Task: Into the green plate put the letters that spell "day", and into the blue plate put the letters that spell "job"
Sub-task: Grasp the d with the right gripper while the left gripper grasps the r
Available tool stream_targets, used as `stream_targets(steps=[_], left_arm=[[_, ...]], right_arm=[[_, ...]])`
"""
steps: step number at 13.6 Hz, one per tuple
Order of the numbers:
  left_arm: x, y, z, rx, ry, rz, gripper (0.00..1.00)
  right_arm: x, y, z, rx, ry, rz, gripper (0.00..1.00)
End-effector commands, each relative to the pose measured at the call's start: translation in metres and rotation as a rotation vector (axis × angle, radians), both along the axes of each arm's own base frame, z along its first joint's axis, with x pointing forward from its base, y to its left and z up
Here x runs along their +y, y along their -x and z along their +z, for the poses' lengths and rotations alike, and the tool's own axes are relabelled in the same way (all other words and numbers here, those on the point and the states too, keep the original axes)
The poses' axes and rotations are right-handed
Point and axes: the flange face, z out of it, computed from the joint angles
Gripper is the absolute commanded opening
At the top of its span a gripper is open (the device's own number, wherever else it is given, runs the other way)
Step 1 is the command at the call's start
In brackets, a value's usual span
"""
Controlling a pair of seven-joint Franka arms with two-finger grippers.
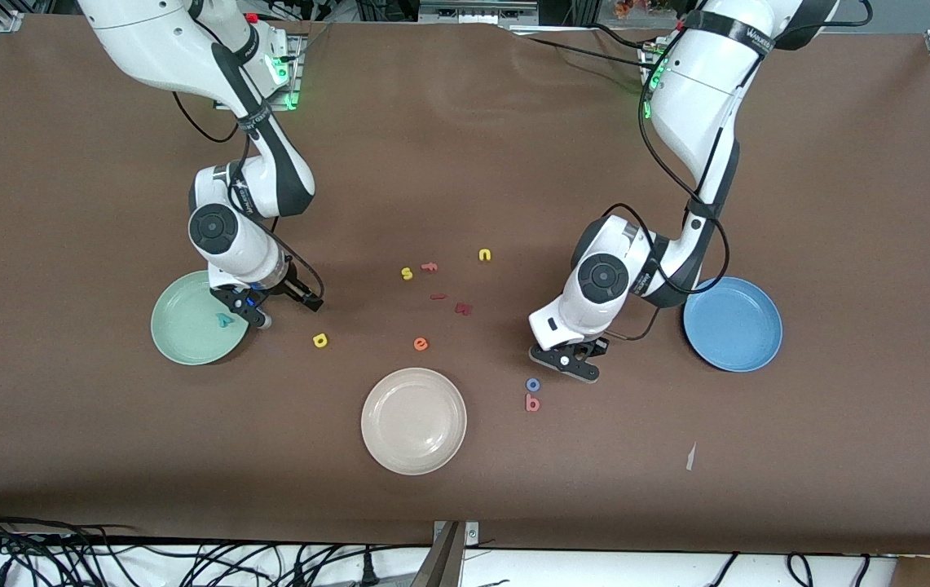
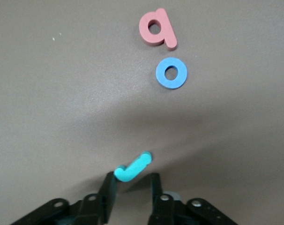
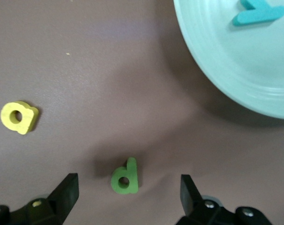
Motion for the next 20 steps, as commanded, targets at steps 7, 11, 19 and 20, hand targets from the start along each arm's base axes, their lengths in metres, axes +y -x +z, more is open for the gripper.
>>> stream_targets(steps=[7, 11, 19, 20], left_arm=[[-0.001, -0.014, 0.01, -0.059, -0.017, -0.041, 0.54], [-0.003, -0.014, 0.003, -0.077, -0.018, -0.059, 0.45], [-0.003, -0.014, -0.003, -0.102, -0.042, -0.097, 0.43], [-0.004, -0.014, -0.005, -0.106, -0.038, -0.099, 0.54]], right_arm=[[0.007, 0.007, -0.01, -0.003, -0.009, -0.012, 0.69], [0.007, 0.007, -0.012, -0.001, -0.007, -0.012, 0.54], [0.009, 0.006, -0.013, 0.003, -0.007, -0.013, 0.24], [0.012, 0.005, -0.009, 0.0, -0.008, -0.014, 0.23]])
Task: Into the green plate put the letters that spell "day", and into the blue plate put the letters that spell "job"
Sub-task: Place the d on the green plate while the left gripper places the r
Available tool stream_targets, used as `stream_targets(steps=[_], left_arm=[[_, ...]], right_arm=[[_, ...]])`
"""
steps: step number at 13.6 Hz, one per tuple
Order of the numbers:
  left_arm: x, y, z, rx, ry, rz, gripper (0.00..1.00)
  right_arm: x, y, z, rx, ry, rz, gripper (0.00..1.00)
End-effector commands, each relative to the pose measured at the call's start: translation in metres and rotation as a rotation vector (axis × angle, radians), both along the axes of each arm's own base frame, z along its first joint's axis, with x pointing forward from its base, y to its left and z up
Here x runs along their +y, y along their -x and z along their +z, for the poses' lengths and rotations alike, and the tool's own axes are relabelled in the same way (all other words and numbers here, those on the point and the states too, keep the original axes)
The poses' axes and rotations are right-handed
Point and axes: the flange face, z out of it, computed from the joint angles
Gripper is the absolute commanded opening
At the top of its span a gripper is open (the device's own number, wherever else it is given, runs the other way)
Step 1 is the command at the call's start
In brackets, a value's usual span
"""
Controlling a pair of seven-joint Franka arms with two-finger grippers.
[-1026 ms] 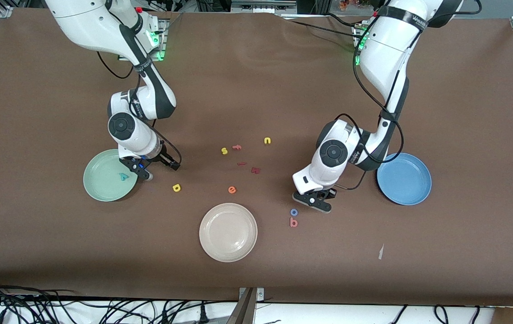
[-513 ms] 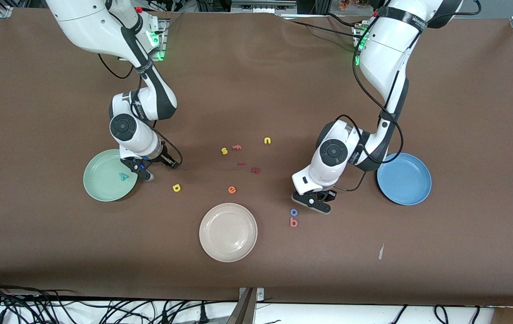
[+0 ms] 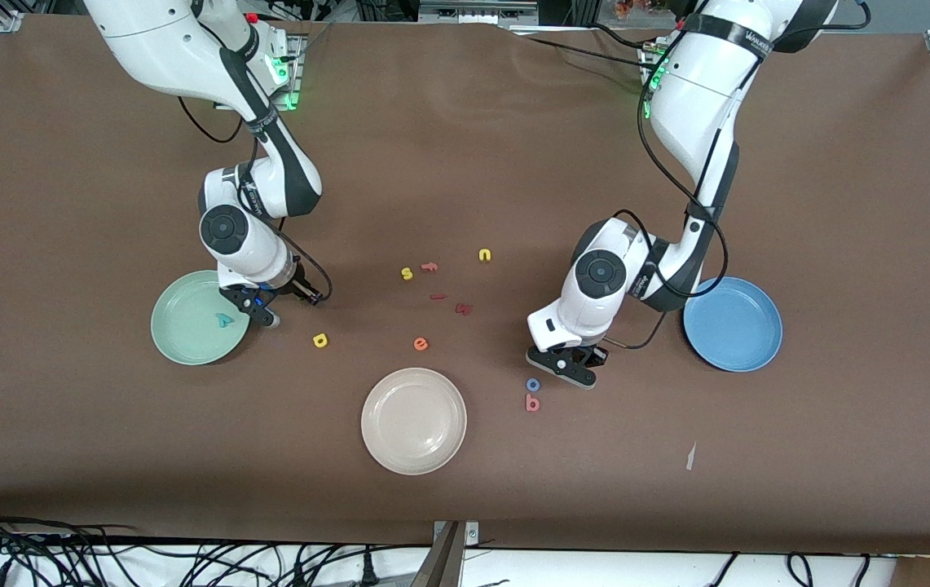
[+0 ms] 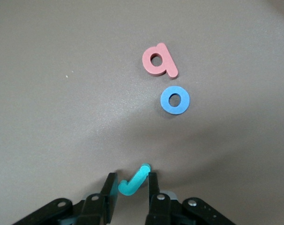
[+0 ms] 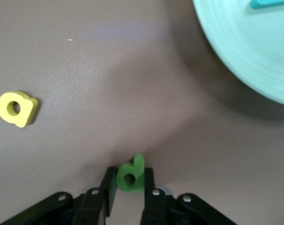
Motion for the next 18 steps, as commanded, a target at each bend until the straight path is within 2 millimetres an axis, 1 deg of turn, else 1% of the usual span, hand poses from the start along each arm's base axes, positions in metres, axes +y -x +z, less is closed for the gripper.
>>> stream_targets(steps=[1, 2, 3, 4, 6, 7, 8, 9, 10, 11, 12, 13, 14, 15, 16, 17, 18], left_arm=[[-0.002, -0.005, -0.01, -0.03, -0.018, -0.032, 0.69], [-0.002, -0.005, -0.013, -0.039, -0.012, -0.034, 0.73], [-0.002, -0.005, -0.015, -0.043, -0.01, -0.036, 0.74], [-0.002, -0.004, -0.017, -0.04, -0.012, -0.036, 0.73], [-0.002, -0.005, -0.015, -0.043, -0.01, -0.036, 0.66], [-0.002, -0.005, -0.015, -0.043, -0.011, -0.037, 0.59], [-0.001, -0.005, -0.015, -0.043, -0.011, -0.036, 0.49], [-0.001, -0.005, -0.015, -0.043, -0.011, -0.036, 0.42], [-0.001, -0.005, -0.015, -0.043, -0.01, -0.034, 0.32], [-0.001, -0.006, -0.014, -0.044, -0.009, -0.033, 0.2], [-0.001, -0.007, -0.011, -0.047, -0.005, -0.029, 0.05], [0.003, -0.009, -0.008, -0.05, -0.004, -0.021, 0.0], [0.005, -0.012, 0.002, -0.057, 0.0, -0.012, 0.0], [0.015, -0.018, 0.012, -0.055, 0.001, 0.011, 0.0], [0.03, -0.025, 0.031, -0.044, -0.007, 0.036, 0.0], [0.05, -0.032, 0.047, -0.027, -0.018, 0.066, 0.0], [0.072, -0.038, 0.067, -0.012, -0.023, 0.1, 0.0]], right_arm=[[0.006, -0.001, 0.006, -0.006, -0.009, -0.014, 0.21], [0.007, -0.003, 0.011, 0.0, -0.009, -0.011, 0.2], [0.009, -0.008, 0.02, 0.008, -0.008, -0.012, 0.2], [0.011, -0.012, 0.026, 0.025, -0.006, -0.01, 0.2], [0.013, -0.023, 0.048, 0.056, 0.006, 0.01, 0.2], [0.008, -0.028, 0.056, 0.083, 0.021, 0.039, 0.2], [-0.004, -0.031, 0.062, 0.114, 0.033, 0.104, 0.2], [-0.016, -0.034, 0.064, 0.125, 0.037, 0.153, 0.2], [-0.032, -0.038, 0.066, 0.122, 0.041, 0.204, 0.2], [-0.049, -0.043, 0.067, 0.121, 0.043, 0.261, 0.2], [-0.067, -0.046, 0.067, 0.122, 0.047, 0.309, 0.2], [-0.085, -0.05, 0.066, 0.125, 0.048, 0.369, 0.21], [-0.101, -0.052, 0.066, 0.128, 0.049, 0.422, 0.21], [-0.116, -0.055, 0.066, 0.126, 0.053, 0.447, 0.21], [-0.13, -0.057, 0.064, 0.125, 0.053, 0.469, 0.22], [-0.145, -0.062, 0.059, 0.124, 0.051, 0.498, 0.25], [-0.158, -0.066, 0.054, 0.125, 0.045, 0.52, 0.4]])
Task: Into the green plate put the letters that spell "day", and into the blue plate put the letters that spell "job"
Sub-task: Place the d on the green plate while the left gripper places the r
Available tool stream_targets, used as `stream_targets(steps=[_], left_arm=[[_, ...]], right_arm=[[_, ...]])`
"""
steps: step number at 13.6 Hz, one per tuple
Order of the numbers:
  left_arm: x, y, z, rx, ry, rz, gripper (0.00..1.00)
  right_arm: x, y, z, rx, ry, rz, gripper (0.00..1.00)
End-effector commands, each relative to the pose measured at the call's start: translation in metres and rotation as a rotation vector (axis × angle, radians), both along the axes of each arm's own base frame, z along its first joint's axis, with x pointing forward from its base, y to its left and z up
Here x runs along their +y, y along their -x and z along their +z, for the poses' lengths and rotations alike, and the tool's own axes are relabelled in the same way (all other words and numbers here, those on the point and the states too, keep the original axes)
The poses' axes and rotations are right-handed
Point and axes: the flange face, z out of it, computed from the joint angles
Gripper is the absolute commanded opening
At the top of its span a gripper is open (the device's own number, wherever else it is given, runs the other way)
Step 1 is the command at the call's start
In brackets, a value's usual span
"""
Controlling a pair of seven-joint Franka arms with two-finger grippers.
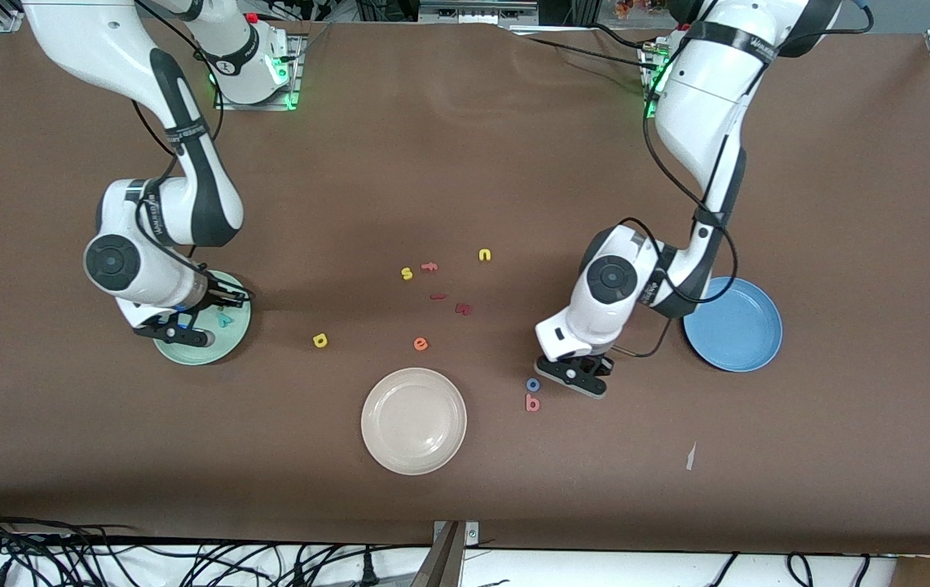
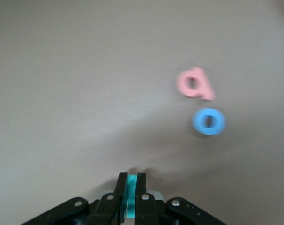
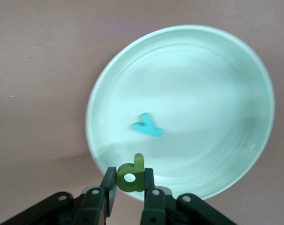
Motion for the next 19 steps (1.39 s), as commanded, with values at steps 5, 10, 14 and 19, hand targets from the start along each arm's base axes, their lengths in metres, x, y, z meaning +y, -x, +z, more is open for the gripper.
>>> stream_targets(steps=[5, 10, 14, 19], left_arm=[[0.169, -0.007, 0.086, 0.137, -0.069, -0.022, 0.0], [0.251, 0.042, 0.06, 0.121, -0.071, -0.044, 0.0], [0.268, 0.055, 0.039, 0.125, -0.076, -0.069, 0.55], [0.246, 0.051, 0.048, 0.11, -0.053, -0.07, 0.7]], right_arm=[[0.0, -0.016, 0.022, -0.039, -0.034, 0.078, 1.0], [0.061, -0.027, 0.039, -0.075, -0.062, 0.019, 1.0], [0.116, -0.043, 0.015, -0.086, -0.053, 0.03, 1.0], [0.164, -0.042, -0.02, -0.067, -0.04, 0.057, 1.0]])
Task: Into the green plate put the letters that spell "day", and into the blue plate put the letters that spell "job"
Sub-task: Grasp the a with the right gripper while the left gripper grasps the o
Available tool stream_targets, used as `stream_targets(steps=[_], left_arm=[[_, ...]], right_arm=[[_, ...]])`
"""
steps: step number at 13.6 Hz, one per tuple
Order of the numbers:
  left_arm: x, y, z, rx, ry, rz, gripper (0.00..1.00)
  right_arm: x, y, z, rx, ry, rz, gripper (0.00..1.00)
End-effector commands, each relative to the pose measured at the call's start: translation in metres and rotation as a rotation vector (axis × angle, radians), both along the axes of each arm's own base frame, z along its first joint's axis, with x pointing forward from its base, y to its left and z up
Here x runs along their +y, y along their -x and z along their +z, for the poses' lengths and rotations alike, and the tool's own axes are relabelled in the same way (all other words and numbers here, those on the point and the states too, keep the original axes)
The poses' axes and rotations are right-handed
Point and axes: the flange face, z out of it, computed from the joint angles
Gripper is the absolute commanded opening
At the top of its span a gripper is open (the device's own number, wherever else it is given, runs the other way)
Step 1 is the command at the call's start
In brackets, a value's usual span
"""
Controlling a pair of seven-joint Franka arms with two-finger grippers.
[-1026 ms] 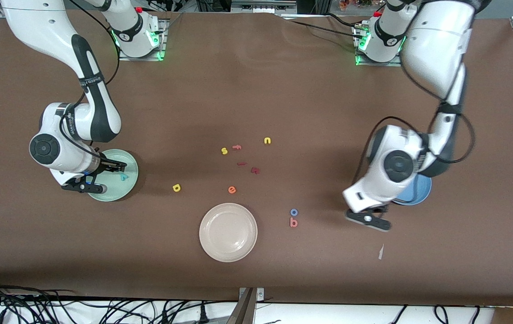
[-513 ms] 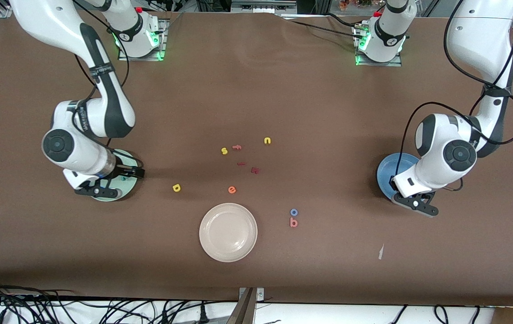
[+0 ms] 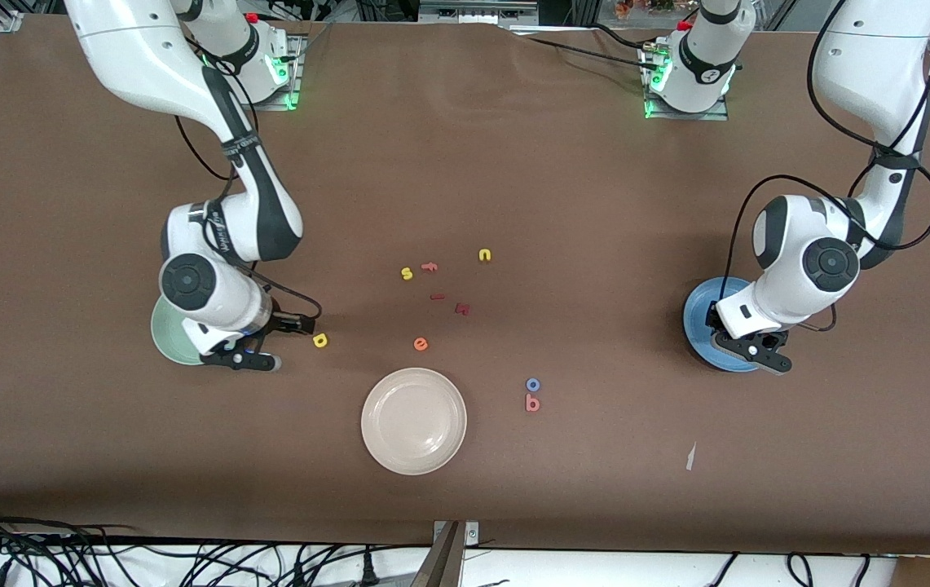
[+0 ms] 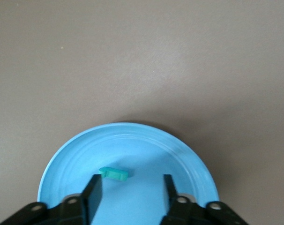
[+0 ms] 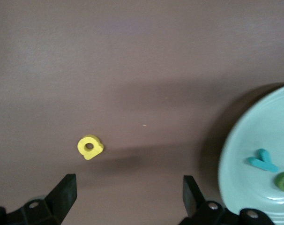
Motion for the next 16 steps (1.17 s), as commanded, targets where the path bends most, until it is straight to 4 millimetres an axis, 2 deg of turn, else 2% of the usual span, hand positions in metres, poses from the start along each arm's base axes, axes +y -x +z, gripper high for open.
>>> stream_targets(steps=[1, 3, 4, 5, 7, 9, 10, 12, 13, 16], left_arm=[[-0.025, -0.001, 0.018, -0.026, 0.04, 0.001, 0.67], [-0.063, -0.01, 0.019, -0.037, 0.139, 0.052, 0.66], [-0.081, -0.014, 0.013, -0.037, 0.173, 0.056, 0.7], [-0.101, -0.014, 0.005, -0.031, 0.193, 0.047, 1.0], [-0.127, -0.014, -0.003, -0.054, 0.204, 0.022, 1.0], [-0.169, -0.017, -0.01, -0.055, 0.214, 0.017, 0.86], [-0.188, -0.022, -0.012, -0.064, 0.221, 0.064, 0.86], [-0.241, -0.025, -0.018, -0.074, 0.241, 0.154, 0.86], [-0.26, -0.027, -0.017, -0.084, 0.253, 0.201, 0.86], [-0.284, -0.032, -0.014, -0.097, 0.277, 0.28, 0.84]], right_arm=[[0.021, -0.006, -0.02, 0.0, 0.007, 0.013, 1.0], [0.024, -0.009, -0.025, -0.037, -0.006, 0.008, 1.0], [0.025, -0.009, -0.036, -0.043, -0.001, -0.009, 1.0], [0.03, -0.009, -0.04, -0.063, -0.007, -0.01, 1.0], [0.036, -0.007, -0.041, -0.067, -0.008, -0.001, 1.0], [0.036, -0.007, -0.045, -0.066, -0.009, -0.002, 1.0], [0.036, -0.006, -0.048, -0.064, -0.007, -0.002, 1.0], [0.035, -0.006, -0.051, -0.071, -0.01, 0.002, 1.0], [0.037, -0.004, -0.055, -0.068, -0.013, 0.003, 0.99], [0.037, -0.005, -0.056, -0.065, -0.052, -0.023, 0.96]])
